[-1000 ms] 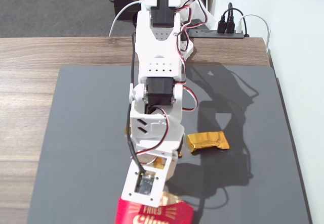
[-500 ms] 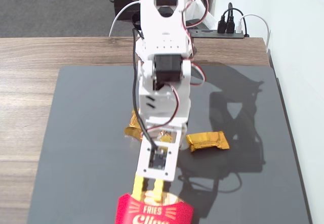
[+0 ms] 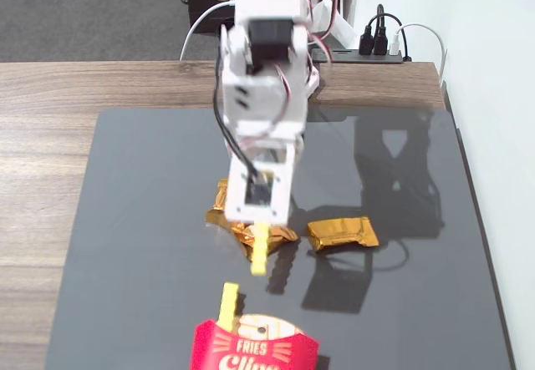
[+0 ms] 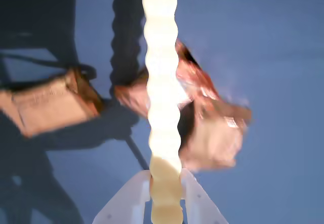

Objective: Grab a fry

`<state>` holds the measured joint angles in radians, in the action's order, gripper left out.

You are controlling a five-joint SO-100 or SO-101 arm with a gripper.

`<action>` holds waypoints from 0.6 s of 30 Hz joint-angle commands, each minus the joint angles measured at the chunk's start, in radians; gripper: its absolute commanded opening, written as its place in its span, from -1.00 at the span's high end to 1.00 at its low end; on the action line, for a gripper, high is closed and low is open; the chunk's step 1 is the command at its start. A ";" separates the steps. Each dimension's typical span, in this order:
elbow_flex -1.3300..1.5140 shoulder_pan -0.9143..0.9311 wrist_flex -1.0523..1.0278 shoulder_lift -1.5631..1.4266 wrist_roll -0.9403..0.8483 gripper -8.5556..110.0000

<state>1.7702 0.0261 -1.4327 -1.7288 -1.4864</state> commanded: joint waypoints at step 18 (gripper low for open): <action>-0.153 0.032 -0.334 -0.377 -0.098 0.85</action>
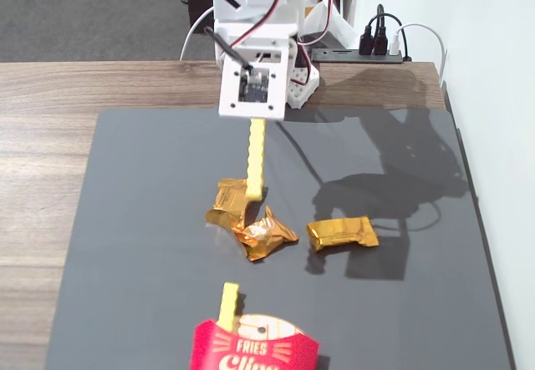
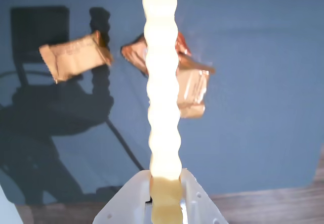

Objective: Grab a fry

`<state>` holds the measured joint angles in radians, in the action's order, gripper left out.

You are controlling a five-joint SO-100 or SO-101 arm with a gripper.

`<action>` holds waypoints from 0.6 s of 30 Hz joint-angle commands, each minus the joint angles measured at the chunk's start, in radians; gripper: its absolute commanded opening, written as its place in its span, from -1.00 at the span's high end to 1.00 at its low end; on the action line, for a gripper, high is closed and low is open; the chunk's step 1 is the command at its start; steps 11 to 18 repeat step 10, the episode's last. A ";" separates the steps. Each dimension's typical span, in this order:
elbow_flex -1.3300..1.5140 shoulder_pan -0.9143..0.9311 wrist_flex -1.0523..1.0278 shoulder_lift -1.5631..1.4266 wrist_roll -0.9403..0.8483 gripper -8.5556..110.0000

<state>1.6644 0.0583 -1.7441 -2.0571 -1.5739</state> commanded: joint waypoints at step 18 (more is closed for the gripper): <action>-0.046 -0.011 -0.034 -0.074 -0.011 0.85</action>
